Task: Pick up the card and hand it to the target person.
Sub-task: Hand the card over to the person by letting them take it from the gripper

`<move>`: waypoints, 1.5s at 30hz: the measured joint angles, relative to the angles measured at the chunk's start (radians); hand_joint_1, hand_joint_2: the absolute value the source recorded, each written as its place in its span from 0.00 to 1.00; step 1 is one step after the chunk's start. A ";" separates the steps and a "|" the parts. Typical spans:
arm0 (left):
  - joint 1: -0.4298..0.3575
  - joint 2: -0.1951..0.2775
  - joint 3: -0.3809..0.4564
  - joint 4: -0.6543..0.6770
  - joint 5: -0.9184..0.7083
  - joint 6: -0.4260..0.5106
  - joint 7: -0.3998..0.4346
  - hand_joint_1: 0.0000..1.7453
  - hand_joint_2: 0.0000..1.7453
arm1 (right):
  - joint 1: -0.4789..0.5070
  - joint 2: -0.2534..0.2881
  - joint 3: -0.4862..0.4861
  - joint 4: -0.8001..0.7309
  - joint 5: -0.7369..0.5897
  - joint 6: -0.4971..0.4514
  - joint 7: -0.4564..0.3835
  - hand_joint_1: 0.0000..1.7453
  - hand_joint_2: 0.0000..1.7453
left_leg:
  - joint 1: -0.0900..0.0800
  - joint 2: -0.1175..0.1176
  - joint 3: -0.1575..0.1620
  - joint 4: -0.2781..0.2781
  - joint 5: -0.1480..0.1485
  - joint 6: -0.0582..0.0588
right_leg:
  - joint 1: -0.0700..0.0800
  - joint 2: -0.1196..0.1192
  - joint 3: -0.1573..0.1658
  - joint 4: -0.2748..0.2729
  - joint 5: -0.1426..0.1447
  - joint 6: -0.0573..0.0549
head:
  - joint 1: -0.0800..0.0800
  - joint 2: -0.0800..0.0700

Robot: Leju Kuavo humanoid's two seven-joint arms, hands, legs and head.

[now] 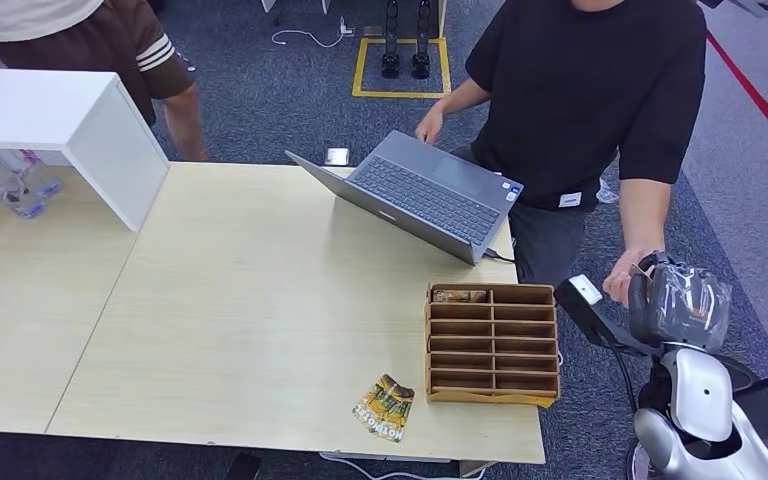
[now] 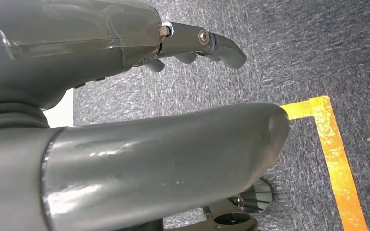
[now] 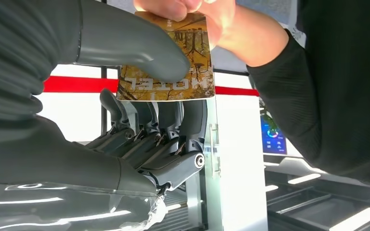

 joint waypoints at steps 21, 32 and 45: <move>0.003 0.000 -0.018 0.000 0.000 -0.002 0.002 0.00 0.00 | 0.030 0.000 0.000 0.048 -0.015 0.003 0.011 0.00 1.00 | 0.000 0.000 0.000 0.000 0.000 0.000 | 0.000 0.000 0.000 0.000 0.000 0.000 | 0.000 0.000; 0.004 0.000 -0.018 0.000 0.004 0.009 0.004 0.00 0.00 | 0.095 0.059 -0.017 0.038 -0.173 -0.290 -0.026 0.00 1.00 | 0.000 0.000 0.000 0.000 0.000 0.000 | 0.000 0.000 0.000 0.000 0.000 0.000 | 0.000 0.000; 0.004 0.000 -0.015 0.000 0.010 0.041 0.001 0.00 0.00 | 0.179 0.258 -0.034 -0.087 -0.784 -0.340 -0.349 0.00 1.00 | 0.000 0.000 0.000 0.000 0.000 0.000 | 0.000 0.000 0.000 0.000 0.000 0.000 | 0.000 0.000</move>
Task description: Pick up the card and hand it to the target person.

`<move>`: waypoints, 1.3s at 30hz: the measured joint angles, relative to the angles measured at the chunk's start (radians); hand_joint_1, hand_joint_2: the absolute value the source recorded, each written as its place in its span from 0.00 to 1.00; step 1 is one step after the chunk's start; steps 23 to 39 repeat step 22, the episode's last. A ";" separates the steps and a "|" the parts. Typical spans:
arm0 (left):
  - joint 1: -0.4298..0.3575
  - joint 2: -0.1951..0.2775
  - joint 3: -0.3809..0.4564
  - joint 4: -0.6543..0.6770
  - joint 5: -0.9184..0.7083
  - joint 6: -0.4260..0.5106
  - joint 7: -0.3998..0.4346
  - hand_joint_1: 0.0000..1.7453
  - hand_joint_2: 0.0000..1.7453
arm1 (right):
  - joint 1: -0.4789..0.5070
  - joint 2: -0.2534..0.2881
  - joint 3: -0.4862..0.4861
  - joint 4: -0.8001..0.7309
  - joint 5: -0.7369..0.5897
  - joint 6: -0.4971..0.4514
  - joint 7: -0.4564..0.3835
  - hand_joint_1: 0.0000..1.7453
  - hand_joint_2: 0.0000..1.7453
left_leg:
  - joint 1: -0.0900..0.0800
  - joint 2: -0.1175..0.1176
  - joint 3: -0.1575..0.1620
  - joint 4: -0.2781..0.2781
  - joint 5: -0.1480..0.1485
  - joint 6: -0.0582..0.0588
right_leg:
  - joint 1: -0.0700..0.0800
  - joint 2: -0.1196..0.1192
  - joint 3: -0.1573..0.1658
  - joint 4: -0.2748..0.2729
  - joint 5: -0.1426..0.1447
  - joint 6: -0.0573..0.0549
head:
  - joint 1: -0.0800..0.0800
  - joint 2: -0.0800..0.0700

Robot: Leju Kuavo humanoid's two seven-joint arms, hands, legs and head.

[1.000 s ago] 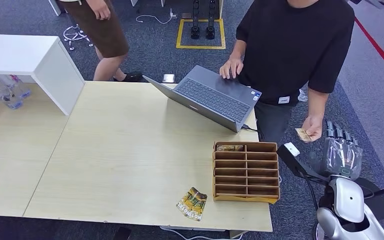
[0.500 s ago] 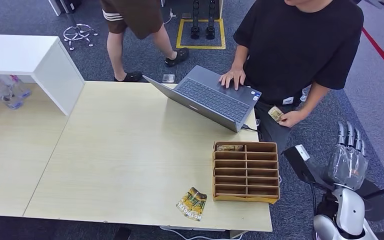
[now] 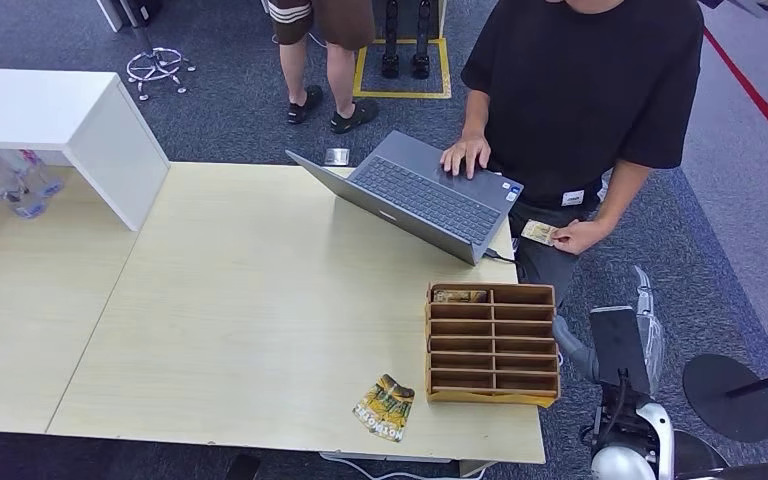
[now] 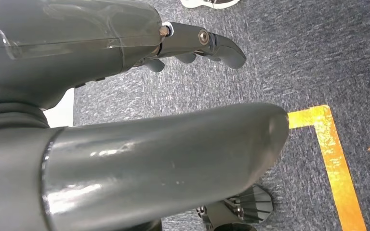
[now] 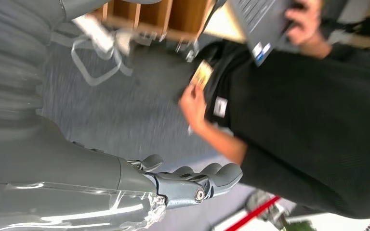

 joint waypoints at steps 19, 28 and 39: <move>0.000 0.000 0.038 0.000 0.002 0.009 -0.002 0.00 0.00 | 0.094 0.183 0.002 -0.051 -0.098 0.000 -0.152 0.00 1.00 | 0.000 0.000 0.000 0.000 0.000 0.000 | 0.000 0.000 0.000 0.000 0.000 0.000 | 0.000 0.000; 0.000 0.000 0.042 0.000 0.001 0.009 -0.003 0.00 0.00 | 0.102 0.204 0.002 -0.051 -0.111 0.000 -0.184 0.00 1.00 | 0.000 0.000 0.000 0.000 0.000 0.000 | 0.000 0.000 0.000 0.000 0.000 0.000 | 0.000 0.000; 0.000 0.000 0.042 0.000 0.001 0.009 -0.003 0.00 0.00 | 0.102 0.204 0.002 -0.051 -0.111 0.000 -0.184 0.00 1.00 | 0.000 0.000 0.000 0.000 0.000 0.000 | 0.000 0.000 0.000 0.000 0.000 0.000 | 0.000 0.000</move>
